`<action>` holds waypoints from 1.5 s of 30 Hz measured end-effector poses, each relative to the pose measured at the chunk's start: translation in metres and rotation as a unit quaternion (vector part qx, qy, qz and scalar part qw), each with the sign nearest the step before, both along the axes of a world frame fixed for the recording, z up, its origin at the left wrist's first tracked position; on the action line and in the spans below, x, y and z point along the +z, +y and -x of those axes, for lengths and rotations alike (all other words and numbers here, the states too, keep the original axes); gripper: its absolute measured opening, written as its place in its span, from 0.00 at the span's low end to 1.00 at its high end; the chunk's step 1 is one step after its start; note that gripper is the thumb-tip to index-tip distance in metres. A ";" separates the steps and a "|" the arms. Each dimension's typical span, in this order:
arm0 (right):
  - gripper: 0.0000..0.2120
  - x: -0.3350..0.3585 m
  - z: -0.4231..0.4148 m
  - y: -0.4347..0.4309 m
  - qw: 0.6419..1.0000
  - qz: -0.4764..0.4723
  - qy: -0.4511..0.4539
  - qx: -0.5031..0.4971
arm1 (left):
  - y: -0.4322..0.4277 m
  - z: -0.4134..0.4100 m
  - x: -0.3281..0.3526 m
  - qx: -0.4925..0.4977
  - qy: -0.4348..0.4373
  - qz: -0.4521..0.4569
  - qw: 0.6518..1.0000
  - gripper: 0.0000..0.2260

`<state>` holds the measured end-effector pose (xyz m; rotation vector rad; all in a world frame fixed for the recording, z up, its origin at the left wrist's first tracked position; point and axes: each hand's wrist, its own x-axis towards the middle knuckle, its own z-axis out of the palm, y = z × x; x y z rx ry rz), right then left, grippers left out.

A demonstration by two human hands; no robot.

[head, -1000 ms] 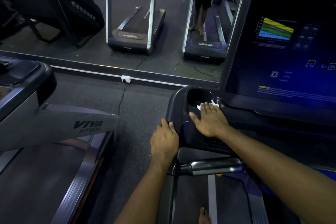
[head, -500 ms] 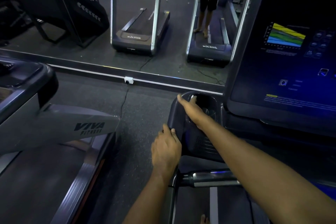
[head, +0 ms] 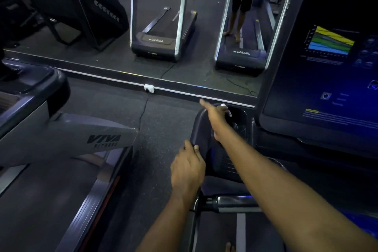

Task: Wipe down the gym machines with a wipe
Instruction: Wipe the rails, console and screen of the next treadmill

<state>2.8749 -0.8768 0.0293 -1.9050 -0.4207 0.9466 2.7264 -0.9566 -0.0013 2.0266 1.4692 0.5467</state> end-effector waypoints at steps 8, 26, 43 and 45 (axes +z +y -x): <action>0.59 -0.019 0.005 -0.020 0.971 0.098 -0.195 0.101 | 0.001 -0.001 -0.002 0.002 0.004 -0.012 1.000 0.09; 0.39 0.001 -0.027 -0.101 0.732 0.263 -0.537 0.327 | 0.000 0.000 0.001 0.000 0.010 -0.005 1.000 0.10; 0.44 0.023 -0.019 -0.070 0.757 0.312 -0.466 0.335 | 0.000 -0.001 0.001 0.008 0.030 -0.002 1.000 0.11; 0.46 0.017 -0.017 -0.057 0.841 0.272 -0.360 0.297 | 0.001 -0.002 0.001 0.006 0.028 0.002 1.000 0.11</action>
